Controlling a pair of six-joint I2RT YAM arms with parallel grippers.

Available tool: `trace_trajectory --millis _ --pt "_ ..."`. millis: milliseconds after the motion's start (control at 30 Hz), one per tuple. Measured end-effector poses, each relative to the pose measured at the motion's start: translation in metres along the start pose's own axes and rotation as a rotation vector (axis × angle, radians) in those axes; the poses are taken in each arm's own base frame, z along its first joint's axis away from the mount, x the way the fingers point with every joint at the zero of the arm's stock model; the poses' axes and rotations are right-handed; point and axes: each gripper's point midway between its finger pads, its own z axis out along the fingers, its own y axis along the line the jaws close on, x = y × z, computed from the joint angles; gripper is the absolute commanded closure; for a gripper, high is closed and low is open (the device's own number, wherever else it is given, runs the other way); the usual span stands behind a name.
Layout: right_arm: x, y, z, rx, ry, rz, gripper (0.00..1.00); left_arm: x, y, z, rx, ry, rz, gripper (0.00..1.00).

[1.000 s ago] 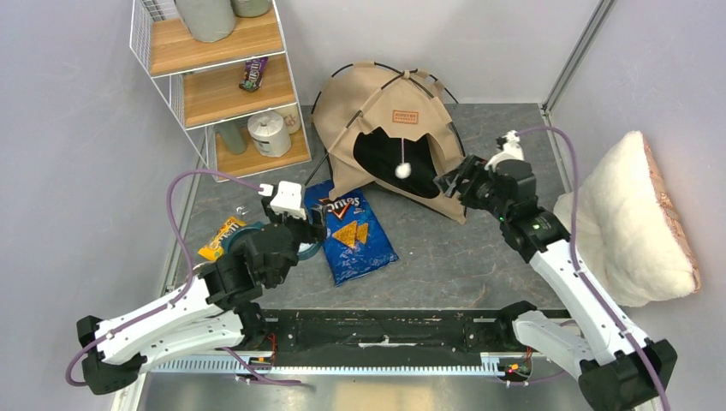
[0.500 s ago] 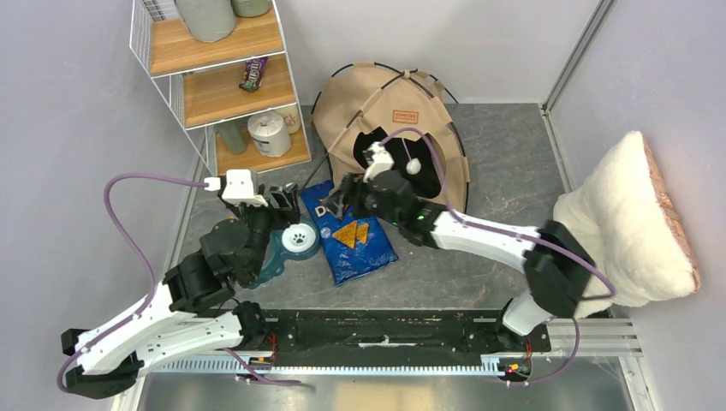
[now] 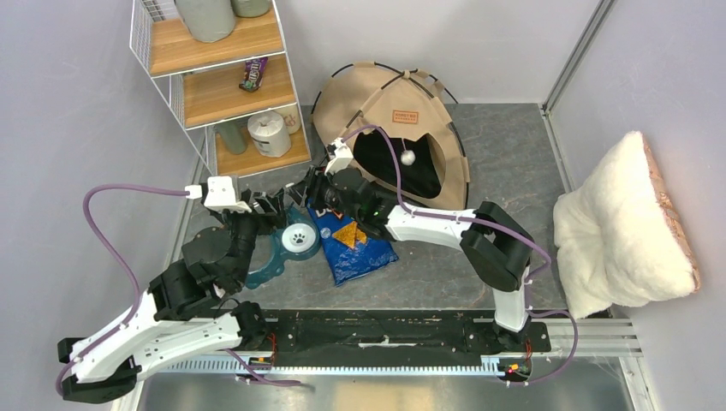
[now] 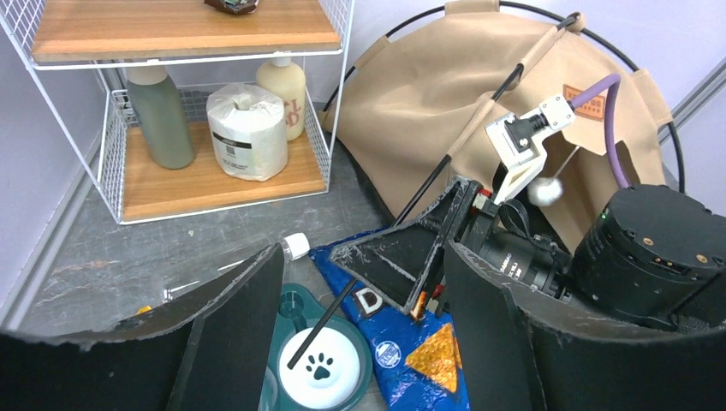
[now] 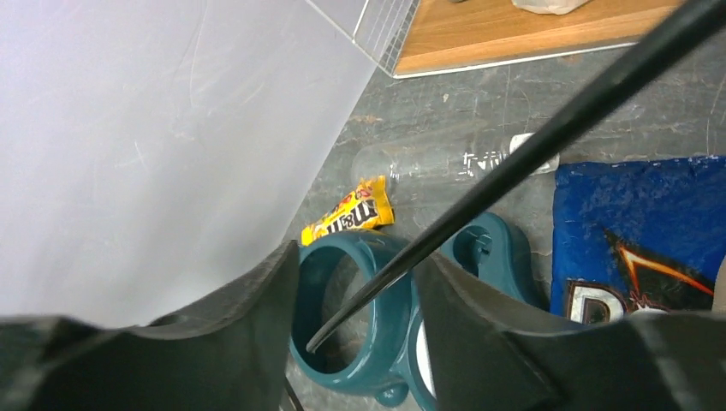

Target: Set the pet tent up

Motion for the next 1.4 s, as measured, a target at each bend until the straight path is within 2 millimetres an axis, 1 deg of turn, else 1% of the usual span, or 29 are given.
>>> trace_trajectory --millis 67,100,133,167,200,233,333,400,500,633,700,767,833,900,967,1067,1167,1267,1400 --pt "0.002 -0.004 0.004 0.017 -0.008 0.006 0.69 0.002 0.002 -0.001 -0.002 0.007 0.011 0.25" --pt "0.002 -0.007 0.005 0.033 -0.012 0.010 0.81 0.002 0.003 -0.002 -0.002 0.008 0.012 0.25" --pt "0.003 -0.009 0.005 0.042 -0.014 0.012 0.91 0.002 0.004 -0.002 -0.002 0.007 0.012 0.25" --pt "0.002 -0.010 0.005 0.051 -0.020 0.015 0.97 0.001 0.005 -0.003 -0.001 0.004 0.007 0.25" --pt "0.002 -0.011 0.005 0.061 -0.027 0.022 1.00 -0.001 0.006 -0.004 -0.001 0.001 0.002 0.25" --pt "0.001 -0.014 0.005 0.071 -0.036 0.032 1.00 -0.001 0.007 -0.004 -0.001 -0.001 -0.002 0.25" --pt "0.009 -0.023 0.000 0.105 -0.017 0.028 1.00 -0.002 0.007 -0.005 0.001 -0.002 -0.004 0.25" --pt "0.015 -0.031 -0.012 0.145 0.014 0.019 1.00 -0.001 0.006 -0.005 0.006 -0.001 -0.003 0.25" --pt "0.012 -0.032 -0.038 0.186 0.053 0.007 1.00 0.001 0.004 -0.004 0.013 0.004 0.001 0.25" --pt "-0.007 -0.025 -0.083 0.205 0.072 0.006 1.00 0.015 -0.004 -0.001 0.039 0.027 0.022 0.25" --pt "-0.019 -0.025 -0.105 0.217 0.071 0.006 1.00 0.027 -0.009 0.001 0.056 0.047 0.037 0.25" --pt "-0.028 -0.031 -0.122 0.235 0.066 0.001 1.00 0.040 -0.017 0.004 0.076 0.074 0.052 0.25" --pt "-0.032 -0.043 -0.141 0.267 0.073 -0.007 1.00 0.053 -0.026 0.007 0.098 0.100 0.065 0.25" --pt "-0.033 -0.056 -0.153 0.297 0.082 -0.016 1.00 0.068 -0.036 0.010 0.124 0.127 0.074 0.25" --pt "-0.031 -0.068 -0.163 0.325 0.101 -0.022 1.00 0.087 -0.048 0.014 0.156 0.161 0.088 0.25" --pt "-0.022 -0.081 -0.170 0.344 0.144 -0.015 1.00 0.113 -0.063 0.018 0.197 0.207 0.110 0.25" --pt "-0.012 -0.087 -0.177 0.345 0.194 -0.002 1.00 0.142 -0.077 0.023 0.234 0.253 0.133 0.25" --pt "-0.007 -0.082 -0.181 0.321 0.229 0.011 1.00 0.166 -0.085 0.026 0.259 0.281 0.147 0.24" --pt "-0.011 -0.069 -0.191 0.276 0.243 0.044 1.00 0.191 -0.097 0.028 0.305 0.285 0.129 0.22"
